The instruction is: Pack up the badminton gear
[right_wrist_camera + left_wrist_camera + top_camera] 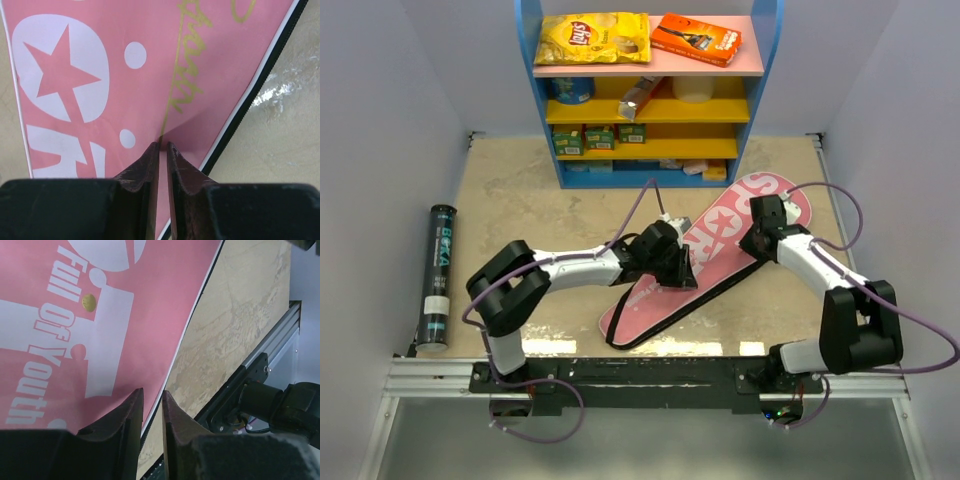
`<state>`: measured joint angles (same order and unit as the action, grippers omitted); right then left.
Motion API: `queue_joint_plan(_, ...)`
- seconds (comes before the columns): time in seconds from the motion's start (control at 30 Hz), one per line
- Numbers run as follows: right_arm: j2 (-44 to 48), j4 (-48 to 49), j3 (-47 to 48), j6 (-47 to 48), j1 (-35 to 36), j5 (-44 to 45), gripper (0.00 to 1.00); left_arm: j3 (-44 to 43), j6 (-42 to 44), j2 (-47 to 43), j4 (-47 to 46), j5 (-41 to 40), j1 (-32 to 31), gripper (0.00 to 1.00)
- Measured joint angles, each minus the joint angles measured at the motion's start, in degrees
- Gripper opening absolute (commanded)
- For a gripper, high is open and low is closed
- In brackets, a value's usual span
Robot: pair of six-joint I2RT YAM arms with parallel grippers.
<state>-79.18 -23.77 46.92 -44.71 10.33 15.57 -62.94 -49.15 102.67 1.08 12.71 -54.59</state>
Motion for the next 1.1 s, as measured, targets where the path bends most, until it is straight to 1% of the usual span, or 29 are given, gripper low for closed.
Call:
queue_joint_plan(0.3, -5.27, 4.11, -0.33, 0.26, -0.50, -0.50, 0.14, 2.19, -1.64, 5.29, -2.93, 0.83, -0.83, 0.25)
queue_joint_plan(0.4, -7.76, 5.33, -0.35, 0.70, -0.50, -1.46, 0.15, 3.91, -2.82, 5.86, -3.85, 0.52, -0.72, 0.24)
queue_joint_plan(0.53, -9.11, 7.39, -0.87, 1.20, -0.61, -2.97, 0.16, 7.04, -4.68, 5.29, -8.09, 0.96, 0.24, 0.24)
queue_joint_plan(0.63, -9.53, 8.85, -1.18, 1.22, -0.24, -5.07, 0.16, 12.31, -6.01, 2.54, -11.89, 1.86, 2.93, 0.24)
queue_joint_plan(0.77, -10.54, 11.10, -1.09, 0.98, 2.32, -6.93, 0.16, 17.44, -6.16, -1.97, -12.41, 1.66, 8.46, 0.24)
queue_joint_plan(1.1, -14.25, 13.20, 2.01, -0.72, 9.62, -7.17, 0.16, 22.43, -1.57, -12.63, -1.95, -2.99, 20.85, 0.24)
